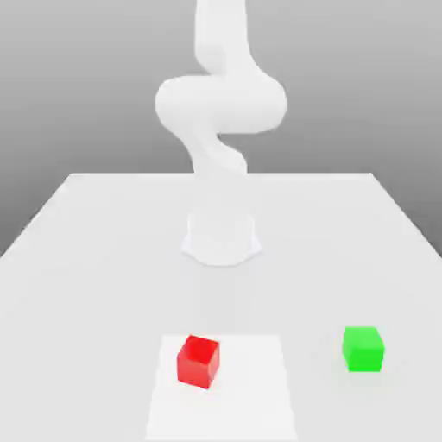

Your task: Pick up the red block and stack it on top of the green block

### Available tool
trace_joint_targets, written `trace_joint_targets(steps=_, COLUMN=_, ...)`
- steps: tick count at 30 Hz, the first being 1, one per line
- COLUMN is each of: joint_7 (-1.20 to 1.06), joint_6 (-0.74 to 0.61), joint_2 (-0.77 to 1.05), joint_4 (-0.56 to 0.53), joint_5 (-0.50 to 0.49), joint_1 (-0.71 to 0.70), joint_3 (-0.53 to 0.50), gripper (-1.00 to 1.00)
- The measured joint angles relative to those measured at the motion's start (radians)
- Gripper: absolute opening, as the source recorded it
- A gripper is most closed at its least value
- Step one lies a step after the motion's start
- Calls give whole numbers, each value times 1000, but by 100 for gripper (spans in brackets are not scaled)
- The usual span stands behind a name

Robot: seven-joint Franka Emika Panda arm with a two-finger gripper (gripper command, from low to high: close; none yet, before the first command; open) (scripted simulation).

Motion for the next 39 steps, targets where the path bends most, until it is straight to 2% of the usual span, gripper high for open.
trace_joint_targets(steps=11, joint_7=103, joint_6=243, joint_2=413, joint_4=-234, joint_5=25, joint_1=-41, joint_3=1, gripper=0)
trace_joint_targets(steps=19, joint_7=205, joint_6=415, joint_2=703, joint_4=-398, joint_5=0, joint_1=-70, joint_3=-3, gripper=0)
trace_joint_targets(steps=25, joint_7=217, joint_6=593, joint_2=920, joint_4=-390, joint_5=-4, joint_1=-72, joint_3=-3, gripper=0)
trace_joint_targets(steps=26, joint_7=216, joint_6=622, joint_2=953, joint_4=-385, joint_5=-3, joint_1=-73, joint_3=-1, gripper=-100)
trace_joint_targets(steps=33, joint_7=219, joint_6=628, joint_2=960, joint_4=-384, joint_5=-6, joint_1=-75, joint_3=0, gripper=-100)
trace_joint_targets(steps=39, joint_7=221, joint_6=465, joint_2=769, joint_4=-412, joint_5=-9, joint_1=-77, joint_3=2, gripper=-100)
